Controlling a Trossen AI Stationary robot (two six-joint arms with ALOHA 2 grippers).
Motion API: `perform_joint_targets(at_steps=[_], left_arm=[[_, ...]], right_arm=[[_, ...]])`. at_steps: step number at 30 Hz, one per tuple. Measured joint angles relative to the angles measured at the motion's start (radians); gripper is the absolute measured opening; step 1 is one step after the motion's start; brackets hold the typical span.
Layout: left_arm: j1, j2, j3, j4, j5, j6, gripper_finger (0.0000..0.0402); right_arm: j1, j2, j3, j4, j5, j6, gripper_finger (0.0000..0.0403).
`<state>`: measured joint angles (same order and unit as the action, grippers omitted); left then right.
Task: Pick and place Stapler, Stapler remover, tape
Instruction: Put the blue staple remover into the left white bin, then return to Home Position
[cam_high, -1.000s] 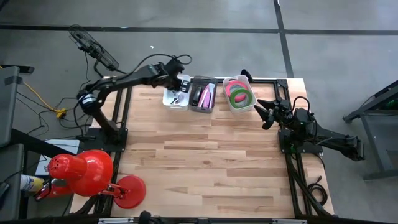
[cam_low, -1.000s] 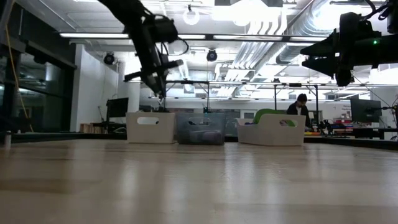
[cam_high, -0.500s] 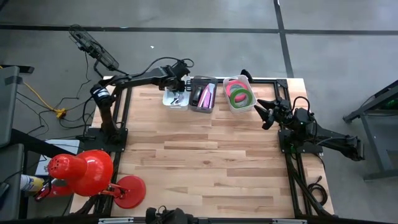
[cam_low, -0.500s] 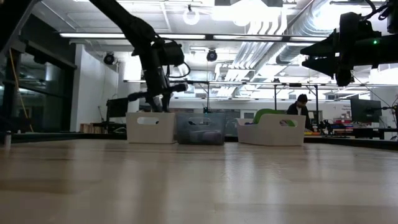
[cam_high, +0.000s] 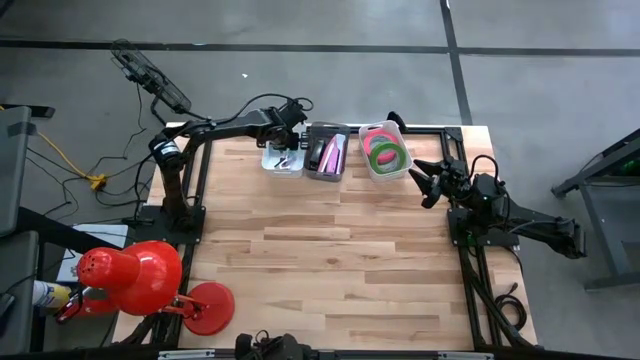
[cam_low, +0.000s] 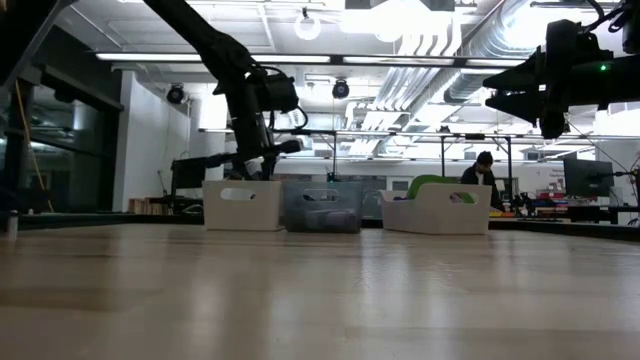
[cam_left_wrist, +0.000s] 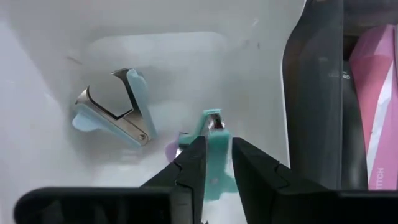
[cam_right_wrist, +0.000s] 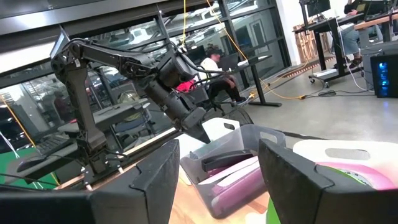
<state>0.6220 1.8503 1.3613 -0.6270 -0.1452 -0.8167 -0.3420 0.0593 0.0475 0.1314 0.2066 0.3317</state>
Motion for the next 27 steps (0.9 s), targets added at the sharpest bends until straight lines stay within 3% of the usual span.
perform_joint_targets(at_steps=[13, 27], left_arm=[[0.021, -0.043, 0.0, -0.007, 0.001, 0.082, 0.0144], [-0.057, -0.22, 0.0, 0.043, 0.022, 0.293, 0.0146]], right_arm=[[0.0, 0.0, 0.0, 0.0, 0.0, 0.0, 0.0208], [0.0, 0.0, 0.0, 0.0, 0.0, 0.0, 0.0208]])
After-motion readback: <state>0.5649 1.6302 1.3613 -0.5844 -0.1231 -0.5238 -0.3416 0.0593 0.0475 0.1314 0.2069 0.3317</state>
